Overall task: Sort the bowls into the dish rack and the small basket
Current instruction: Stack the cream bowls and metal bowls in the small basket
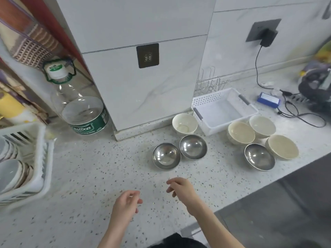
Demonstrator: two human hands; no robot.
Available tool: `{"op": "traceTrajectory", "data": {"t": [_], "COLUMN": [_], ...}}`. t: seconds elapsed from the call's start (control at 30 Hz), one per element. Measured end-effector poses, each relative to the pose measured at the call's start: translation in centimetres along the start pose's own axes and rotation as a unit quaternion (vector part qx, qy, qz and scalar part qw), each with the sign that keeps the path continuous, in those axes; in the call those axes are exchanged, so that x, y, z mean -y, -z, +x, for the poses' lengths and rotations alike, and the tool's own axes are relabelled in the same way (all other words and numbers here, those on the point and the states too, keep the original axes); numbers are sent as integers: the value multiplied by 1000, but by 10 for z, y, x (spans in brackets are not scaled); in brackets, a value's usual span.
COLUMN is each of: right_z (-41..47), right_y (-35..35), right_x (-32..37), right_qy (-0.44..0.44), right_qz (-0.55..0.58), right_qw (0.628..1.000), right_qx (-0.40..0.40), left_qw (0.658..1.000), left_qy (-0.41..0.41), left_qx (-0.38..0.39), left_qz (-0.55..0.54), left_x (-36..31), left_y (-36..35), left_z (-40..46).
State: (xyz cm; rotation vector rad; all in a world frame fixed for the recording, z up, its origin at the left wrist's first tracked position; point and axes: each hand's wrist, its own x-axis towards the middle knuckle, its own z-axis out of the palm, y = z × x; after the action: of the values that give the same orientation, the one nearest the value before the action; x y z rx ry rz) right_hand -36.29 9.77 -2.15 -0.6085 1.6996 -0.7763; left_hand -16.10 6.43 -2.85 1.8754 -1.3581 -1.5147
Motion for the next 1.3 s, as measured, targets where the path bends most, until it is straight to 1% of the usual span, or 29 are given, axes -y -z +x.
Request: {"op": "traceTrajectory", "data": {"t": [0.07,0.17,0.3,0.43,0.53,0.6,0.77,0.87,1.0,1.07,1.17,1.23,1.3], "right_z": [-6,-11,-10,1,16,26,42,47,56,63,77,89,103], "right_y": [5,24,60,103,146,182,284,337,381,398,423,439,455], "right_x": [-7,-13,-17,-14,-6,0,12,12,11,9,6,6,6], "right_qy": [-2,-4,0,27,59,78,120,125,111,108,106,108,92], "right_qz": [11,26,47,55,39,30,55,71,93,93,54,16,-53], "right_qw": [1000,999,996,995,996,996,989,986,986,983,976,968,958], "right_qx": [-1,-27,-69,-76,-54,-42,-61,-87,-84,-115,-183,-227,-266], "left_qw": [999,997,994,988,988,991,995,996,997,997,998,998,997], "left_qy": [-15,-32,-46,-60,-75,-69,-39,-23,-11,-5,-9,-11,-9], "left_qx": [19,49,92,123,116,102,89,85,67,66,57,49,40], "left_qz": [21,40,48,69,70,55,-3,-25,-41,-38,-37,-48,-63], "left_x": [-4,-13,-28,-47,-66,-83,-129,-151,-165,-168,-173,-176,-179], "left_y": [-6,-26,-66,-114,-159,-195,-288,-329,-357,-365,-371,-375,-380], "left_z": [-1,-4,-12,-16,-13,-12,-17,-21,-25,-25,-20,-14,-8]}}
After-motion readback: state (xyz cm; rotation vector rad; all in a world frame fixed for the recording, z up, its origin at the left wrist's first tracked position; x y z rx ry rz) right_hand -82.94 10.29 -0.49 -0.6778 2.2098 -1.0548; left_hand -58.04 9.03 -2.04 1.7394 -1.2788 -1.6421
